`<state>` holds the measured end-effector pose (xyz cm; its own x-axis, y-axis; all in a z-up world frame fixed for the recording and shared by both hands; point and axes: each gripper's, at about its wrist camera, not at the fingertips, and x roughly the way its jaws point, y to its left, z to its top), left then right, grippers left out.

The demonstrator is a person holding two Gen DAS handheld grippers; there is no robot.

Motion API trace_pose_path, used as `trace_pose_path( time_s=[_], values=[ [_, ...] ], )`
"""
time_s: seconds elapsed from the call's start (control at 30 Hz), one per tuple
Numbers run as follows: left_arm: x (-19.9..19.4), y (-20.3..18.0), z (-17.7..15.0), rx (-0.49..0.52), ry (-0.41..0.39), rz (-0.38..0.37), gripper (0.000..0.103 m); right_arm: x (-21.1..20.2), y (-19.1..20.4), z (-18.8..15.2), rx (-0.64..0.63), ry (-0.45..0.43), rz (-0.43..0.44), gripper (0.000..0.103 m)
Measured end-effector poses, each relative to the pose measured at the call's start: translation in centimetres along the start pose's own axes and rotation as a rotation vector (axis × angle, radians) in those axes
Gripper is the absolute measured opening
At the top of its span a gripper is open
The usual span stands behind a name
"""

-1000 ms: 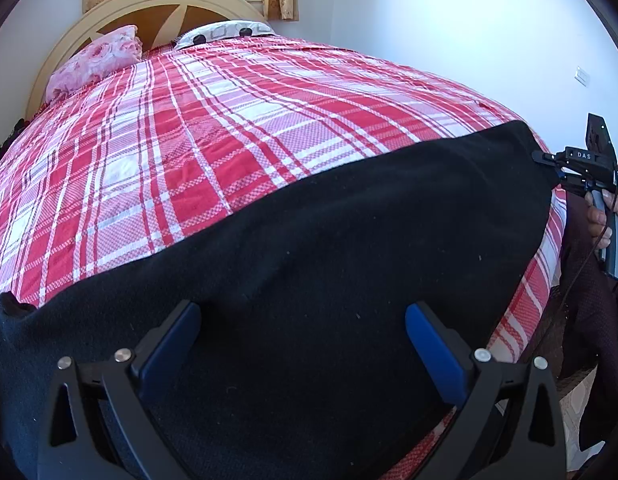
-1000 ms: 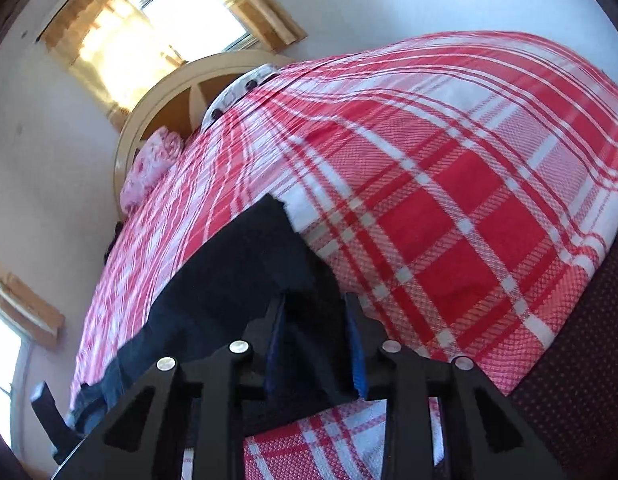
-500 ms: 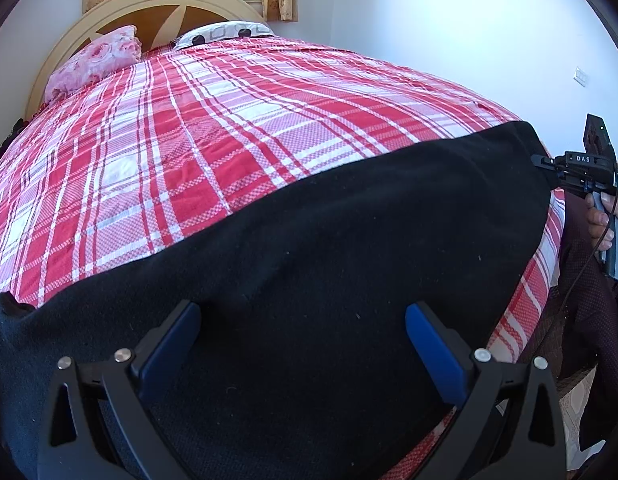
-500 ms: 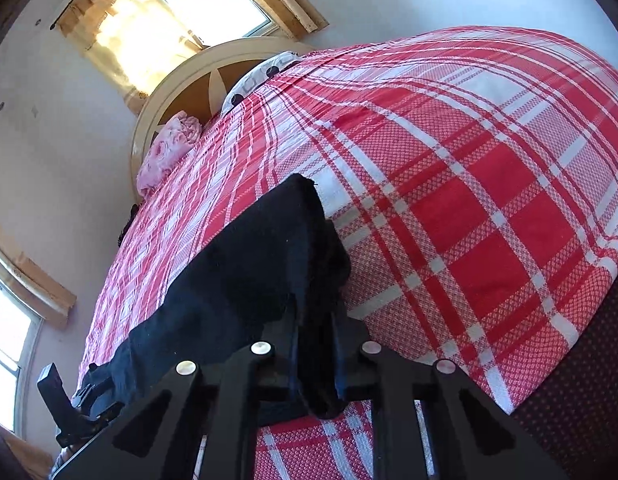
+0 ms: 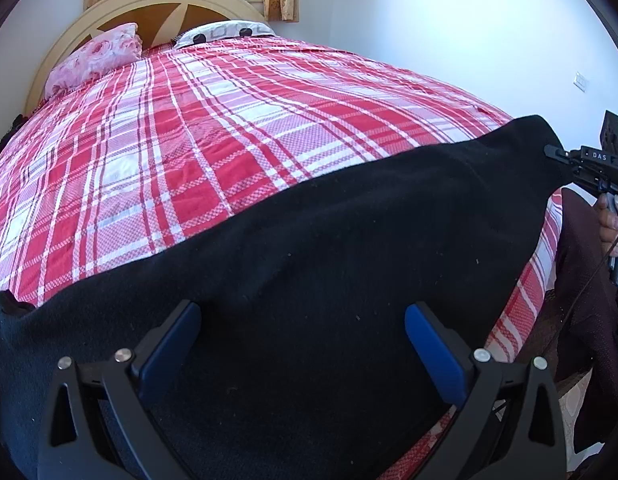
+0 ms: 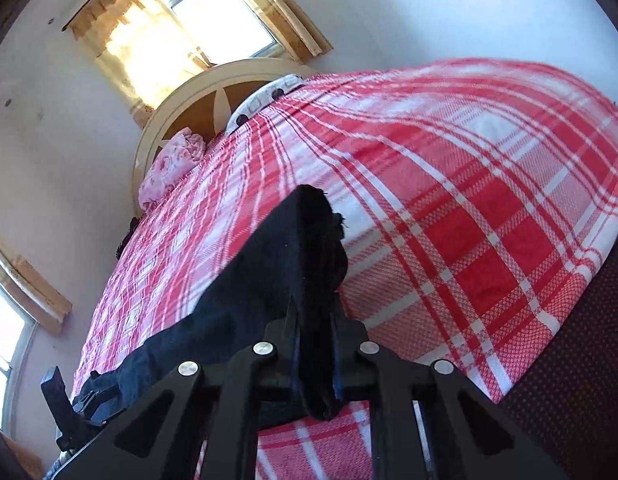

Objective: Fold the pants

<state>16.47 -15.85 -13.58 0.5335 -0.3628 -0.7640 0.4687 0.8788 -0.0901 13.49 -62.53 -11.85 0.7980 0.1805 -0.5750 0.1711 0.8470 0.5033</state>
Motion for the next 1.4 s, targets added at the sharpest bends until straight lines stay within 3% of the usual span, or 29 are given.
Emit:
trace_pose_path(
  time_s=[0.33, 0.53, 0.8, 1.07, 1.4],
  values=[
    [-2.1, 2.8, -0.5, -0.120, -0.023, -0.027, 0.103, -1.2, 8.1, -1.8, -0.144, -0.006, 0.034, 0.011],
    [-3.3, 4.5, -1.1, -0.180, -0.044, -0.040, 0.103, -1.2, 15.2, -4.0, -0.353, -0.023, -0.003, 0.011],
    [-4.7, 6.3, -2.0, -0.222, -0.075, -0.039, 0.103, 1.9, 23.1, -7.5, -0.501, 0.054, 0.087, 0.011],
    [-5.1, 8.8, -3.1, -0.285, -0.086, -0.038, 0.103, 5.0, 27.8, -11.8, -0.598, 0.146, 0.128, 0.011],
    [-6.1, 10.1, -4.0, -0.296, -0.118, 0.018, 0.103, 8.2, 31.7, -16.3, -0.708, 0.224, 0.139, 0.011]
  ],
)
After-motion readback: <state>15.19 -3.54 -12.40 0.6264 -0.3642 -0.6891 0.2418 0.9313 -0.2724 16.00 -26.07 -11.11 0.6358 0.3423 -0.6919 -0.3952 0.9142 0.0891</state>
